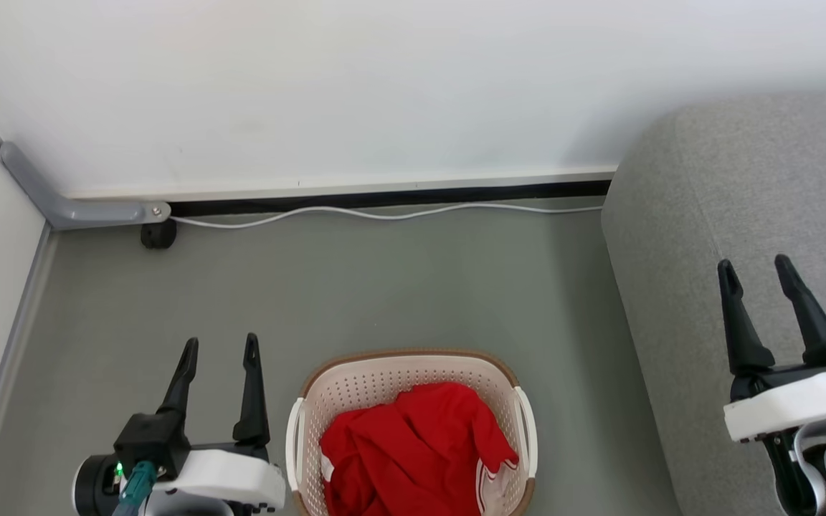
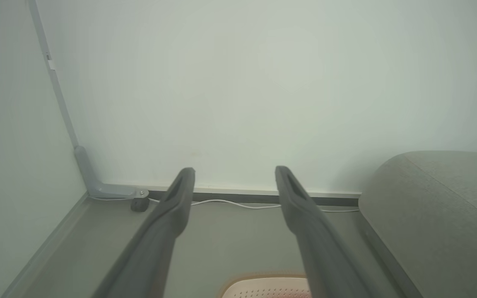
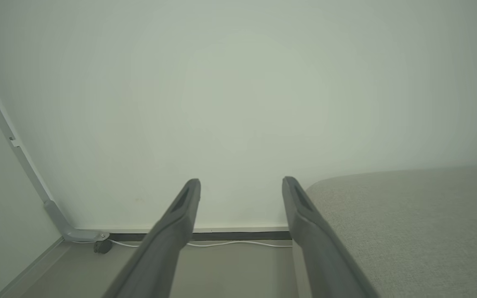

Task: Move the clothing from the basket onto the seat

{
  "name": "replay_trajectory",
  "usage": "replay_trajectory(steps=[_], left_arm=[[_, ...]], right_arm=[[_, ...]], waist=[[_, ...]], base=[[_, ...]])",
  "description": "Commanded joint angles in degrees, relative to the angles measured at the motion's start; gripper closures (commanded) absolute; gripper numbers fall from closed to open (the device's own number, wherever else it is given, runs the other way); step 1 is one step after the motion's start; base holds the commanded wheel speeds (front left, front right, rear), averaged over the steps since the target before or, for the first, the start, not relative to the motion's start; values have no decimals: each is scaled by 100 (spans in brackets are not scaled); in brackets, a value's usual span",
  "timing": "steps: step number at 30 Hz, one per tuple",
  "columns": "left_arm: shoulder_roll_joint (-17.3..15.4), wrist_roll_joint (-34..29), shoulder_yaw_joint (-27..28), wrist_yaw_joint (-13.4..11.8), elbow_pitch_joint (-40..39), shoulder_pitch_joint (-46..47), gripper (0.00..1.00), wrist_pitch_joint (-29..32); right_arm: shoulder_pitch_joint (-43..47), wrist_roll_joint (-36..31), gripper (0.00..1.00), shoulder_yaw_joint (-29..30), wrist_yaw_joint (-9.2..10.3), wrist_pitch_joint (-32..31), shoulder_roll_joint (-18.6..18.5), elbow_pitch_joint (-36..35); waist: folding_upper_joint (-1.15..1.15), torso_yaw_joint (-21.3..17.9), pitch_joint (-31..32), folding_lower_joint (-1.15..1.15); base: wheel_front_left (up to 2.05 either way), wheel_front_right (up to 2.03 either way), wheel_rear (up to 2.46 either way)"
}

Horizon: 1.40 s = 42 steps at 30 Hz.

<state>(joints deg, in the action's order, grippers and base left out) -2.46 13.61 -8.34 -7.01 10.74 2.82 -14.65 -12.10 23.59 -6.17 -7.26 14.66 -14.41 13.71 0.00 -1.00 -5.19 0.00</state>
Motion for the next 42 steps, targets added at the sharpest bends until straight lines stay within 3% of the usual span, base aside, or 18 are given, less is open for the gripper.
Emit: replay_trajectory(steps=[1, 12, 25, 36, 42], left_arm=[[-42, -67, 246, 28, -233, -8, 0, -35], [-42, -155, 476, 3, -603, -496, 0, -35], [-42, -98, 314, -153, -683, -561, 0, -35], [-42, 456, -626, -58, 164, 70, 0, -35], [-42, 801, -1348, -153, 719, 873, 0, -35]], right_arm=[[60, -91, 0, -84, -23, 34, -51, -179], [414, -224, 0, -100, -23, 34, 26, -267], [371, -224, 0, -95, -23, 34, 49, -287], [-177, -4, 0, -122, -23, 34, -165, -604], [-645, 203, 0, -211, -23, 34, -369, -852]], waist=[[0, -30, 110, 0], [0, -142, 349, 0], [0, -146, 194, 0], [0, -234, -718, 0], [0, -255, -1468, 0]], base=[[0, 0, 0], [0, 0, 0], [0, 0, 0], [0, 0, 0], [0, 0, 0]])
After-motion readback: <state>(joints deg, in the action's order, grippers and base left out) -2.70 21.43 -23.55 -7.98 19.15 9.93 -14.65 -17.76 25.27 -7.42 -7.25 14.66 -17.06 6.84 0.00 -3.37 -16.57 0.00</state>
